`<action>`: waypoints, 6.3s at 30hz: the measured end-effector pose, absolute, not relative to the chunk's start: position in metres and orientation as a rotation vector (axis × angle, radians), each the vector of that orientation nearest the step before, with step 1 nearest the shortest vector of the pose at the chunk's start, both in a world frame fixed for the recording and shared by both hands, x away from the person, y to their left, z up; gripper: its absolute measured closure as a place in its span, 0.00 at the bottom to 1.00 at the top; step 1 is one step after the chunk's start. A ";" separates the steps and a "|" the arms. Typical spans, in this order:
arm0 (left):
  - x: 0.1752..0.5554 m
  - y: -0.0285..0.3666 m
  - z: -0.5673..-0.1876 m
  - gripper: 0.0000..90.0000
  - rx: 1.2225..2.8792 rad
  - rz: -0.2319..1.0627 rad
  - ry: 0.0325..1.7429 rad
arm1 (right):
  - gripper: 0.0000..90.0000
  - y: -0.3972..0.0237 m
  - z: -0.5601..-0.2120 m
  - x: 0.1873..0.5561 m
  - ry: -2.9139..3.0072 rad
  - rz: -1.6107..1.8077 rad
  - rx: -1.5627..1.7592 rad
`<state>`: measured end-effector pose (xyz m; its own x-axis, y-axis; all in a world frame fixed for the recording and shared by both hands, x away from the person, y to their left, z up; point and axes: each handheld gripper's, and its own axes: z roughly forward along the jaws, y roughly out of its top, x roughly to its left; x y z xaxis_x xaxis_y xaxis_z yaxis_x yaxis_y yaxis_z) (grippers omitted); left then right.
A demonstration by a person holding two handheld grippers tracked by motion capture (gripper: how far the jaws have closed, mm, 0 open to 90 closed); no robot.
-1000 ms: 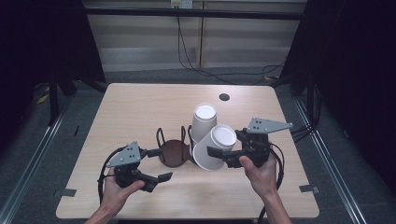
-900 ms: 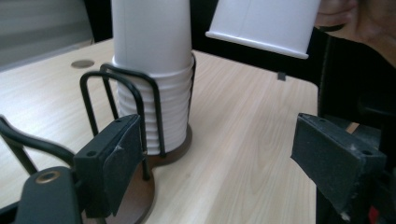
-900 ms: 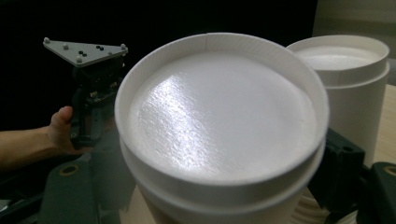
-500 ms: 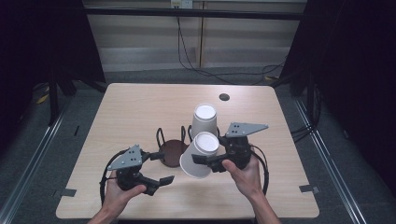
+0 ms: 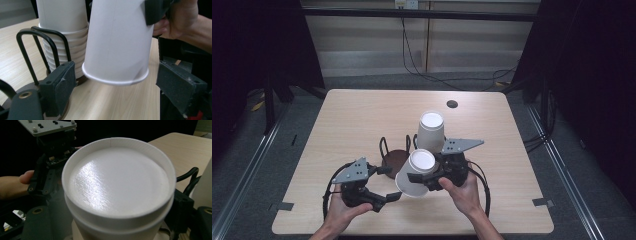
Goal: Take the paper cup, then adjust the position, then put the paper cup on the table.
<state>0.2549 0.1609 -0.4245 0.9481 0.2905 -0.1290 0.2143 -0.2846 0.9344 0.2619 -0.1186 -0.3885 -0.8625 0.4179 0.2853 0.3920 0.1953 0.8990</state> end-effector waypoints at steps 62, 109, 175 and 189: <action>0.259 0.149 -0.427 0.21 1.990 -0.052 0.360 | 0.15 -0.106 -0.387 0.257 2.453 1.886 0.783; 0.260 0.139 -0.422 0.23 2.474 0.088 0.321 | 0.16 -0.109 -0.399 0.263 2.836 1.280 0.576; 0.237 0.106 -0.437 0.17 2.697 0.104 0.050 | 0.28 -0.067 -0.418 0.255 3.179 0.882 0.423; 0.237 0.113 -0.437 0.15 2.641 0.102 0.047 | 0.28 -0.069 -0.418 0.255 3.168 0.908 0.436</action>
<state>0.2373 0.1127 -0.4366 0.9966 0.0520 0.0639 0.0151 -0.8776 0.4791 0.2553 -0.0688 -0.4178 -0.9494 0.1982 0.2438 0.2972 0.8181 0.4924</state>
